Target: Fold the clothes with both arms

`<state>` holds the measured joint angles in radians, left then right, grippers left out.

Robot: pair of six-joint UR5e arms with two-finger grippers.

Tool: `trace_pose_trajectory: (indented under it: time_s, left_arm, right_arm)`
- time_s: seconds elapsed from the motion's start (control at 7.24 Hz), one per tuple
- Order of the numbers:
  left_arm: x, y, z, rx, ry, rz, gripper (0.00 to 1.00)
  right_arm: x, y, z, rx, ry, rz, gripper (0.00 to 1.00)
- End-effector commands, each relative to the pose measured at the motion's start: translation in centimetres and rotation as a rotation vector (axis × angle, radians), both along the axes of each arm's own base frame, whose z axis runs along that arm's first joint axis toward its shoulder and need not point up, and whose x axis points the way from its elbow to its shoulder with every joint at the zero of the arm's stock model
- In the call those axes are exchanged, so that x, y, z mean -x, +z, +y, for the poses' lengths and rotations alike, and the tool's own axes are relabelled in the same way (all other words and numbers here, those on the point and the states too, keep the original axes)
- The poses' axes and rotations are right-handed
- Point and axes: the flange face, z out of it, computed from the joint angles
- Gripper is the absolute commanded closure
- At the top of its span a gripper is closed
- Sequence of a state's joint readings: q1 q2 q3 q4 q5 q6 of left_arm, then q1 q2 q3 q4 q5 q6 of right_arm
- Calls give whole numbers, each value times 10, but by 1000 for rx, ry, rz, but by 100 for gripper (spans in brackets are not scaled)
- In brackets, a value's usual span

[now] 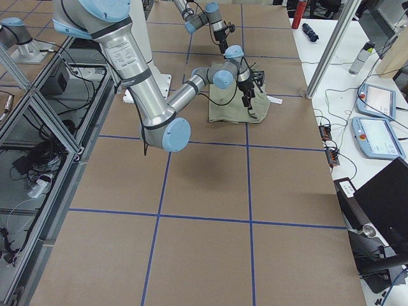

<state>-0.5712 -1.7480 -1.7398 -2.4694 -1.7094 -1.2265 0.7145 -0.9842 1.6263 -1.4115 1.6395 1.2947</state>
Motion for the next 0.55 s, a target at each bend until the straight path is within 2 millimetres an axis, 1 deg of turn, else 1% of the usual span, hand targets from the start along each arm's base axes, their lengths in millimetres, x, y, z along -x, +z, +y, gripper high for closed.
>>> trace_pose_trajectory:
  time_s: [0.0, 0.14, 0.28, 0.41]
  left_arm:
    - [-14, 28, 43, 61, -14, 47, 19]
    - [-22, 30, 50, 82, -12, 54, 21]
    - [-26, 30, 53, 105, -13, 62, 28]
    - [-32, 29, 58, 109, -3, 64, 29]
  right_arm:
    - [2, -1, 2, -1, 0, -4, 0]
    - [2, -1, 2, -2, 0, -6, 0]
    - [3, 0, 2, -1, -2, -4, 0]
    - [4, 0, 4, -1, -3, -4, 0]
